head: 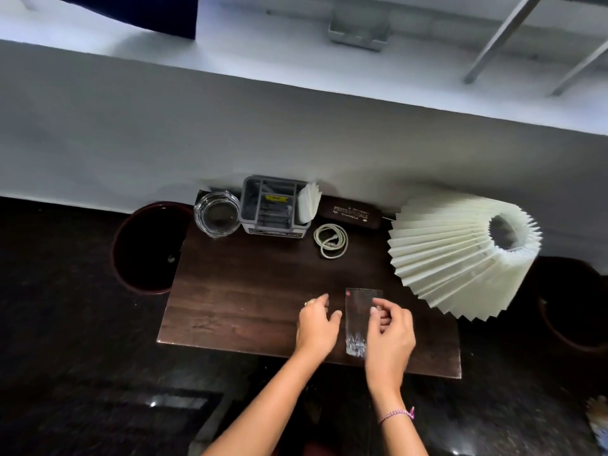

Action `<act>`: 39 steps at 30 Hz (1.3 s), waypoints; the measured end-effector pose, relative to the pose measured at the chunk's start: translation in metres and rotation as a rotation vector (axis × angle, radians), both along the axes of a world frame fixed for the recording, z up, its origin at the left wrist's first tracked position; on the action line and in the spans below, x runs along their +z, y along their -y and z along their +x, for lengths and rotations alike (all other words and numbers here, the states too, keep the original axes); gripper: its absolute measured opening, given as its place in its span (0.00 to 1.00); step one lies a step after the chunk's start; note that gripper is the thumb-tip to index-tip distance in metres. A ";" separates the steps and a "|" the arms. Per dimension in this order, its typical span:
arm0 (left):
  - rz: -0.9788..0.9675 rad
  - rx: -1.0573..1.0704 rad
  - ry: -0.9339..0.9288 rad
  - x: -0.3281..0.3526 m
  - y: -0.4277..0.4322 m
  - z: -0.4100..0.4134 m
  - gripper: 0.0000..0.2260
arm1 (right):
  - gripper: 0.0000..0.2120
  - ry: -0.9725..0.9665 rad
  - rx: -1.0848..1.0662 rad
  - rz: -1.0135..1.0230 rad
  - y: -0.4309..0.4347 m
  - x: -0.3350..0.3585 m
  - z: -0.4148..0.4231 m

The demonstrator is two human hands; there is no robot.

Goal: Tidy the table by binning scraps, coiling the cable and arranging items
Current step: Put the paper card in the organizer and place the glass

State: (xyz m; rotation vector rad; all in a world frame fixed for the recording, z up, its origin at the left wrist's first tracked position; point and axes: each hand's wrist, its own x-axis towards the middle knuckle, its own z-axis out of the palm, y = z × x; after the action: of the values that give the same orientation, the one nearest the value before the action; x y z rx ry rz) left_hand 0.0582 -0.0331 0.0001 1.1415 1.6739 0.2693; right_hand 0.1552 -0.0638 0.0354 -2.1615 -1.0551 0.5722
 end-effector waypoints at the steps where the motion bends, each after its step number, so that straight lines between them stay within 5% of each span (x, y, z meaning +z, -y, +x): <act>1: -0.040 -0.005 0.000 -0.002 0.002 0.004 0.22 | 0.07 -0.009 -0.037 -0.023 0.002 -0.003 0.008; 5: -0.162 0.044 0.052 -0.010 0.000 0.018 0.25 | 0.17 -0.104 -0.087 -0.258 -0.003 -0.021 0.038; 8: -0.189 0.071 0.116 -0.015 -0.005 0.029 0.16 | 0.22 -0.269 -0.024 -0.446 -0.007 -0.037 0.051; 18: -0.299 0.405 0.413 -0.014 -0.015 0.003 0.18 | 0.17 -0.625 0.050 -0.429 -0.022 -0.041 0.039; 26: 0.143 0.420 0.302 0.040 -0.028 -0.131 0.26 | 0.21 -0.487 0.672 -0.318 -0.083 0.016 -0.063; 30: 0.318 0.331 0.198 0.069 -0.062 -0.193 0.29 | 0.23 -0.482 0.775 -0.215 -0.126 0.043 -0.116; 39: 0.526 0.327 -0.034 0.062 -0.133 -0.235 0.26 | 0.22 -0.123 0.883 -0.136 -0.211 0.056 -0.177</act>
State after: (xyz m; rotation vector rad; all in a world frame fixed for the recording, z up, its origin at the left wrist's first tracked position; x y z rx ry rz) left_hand -0.1770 0.1004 0.0622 1.2420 1.8748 0.9452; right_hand -0.0221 0.1474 0.0911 -1.6451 -1.9337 1.1708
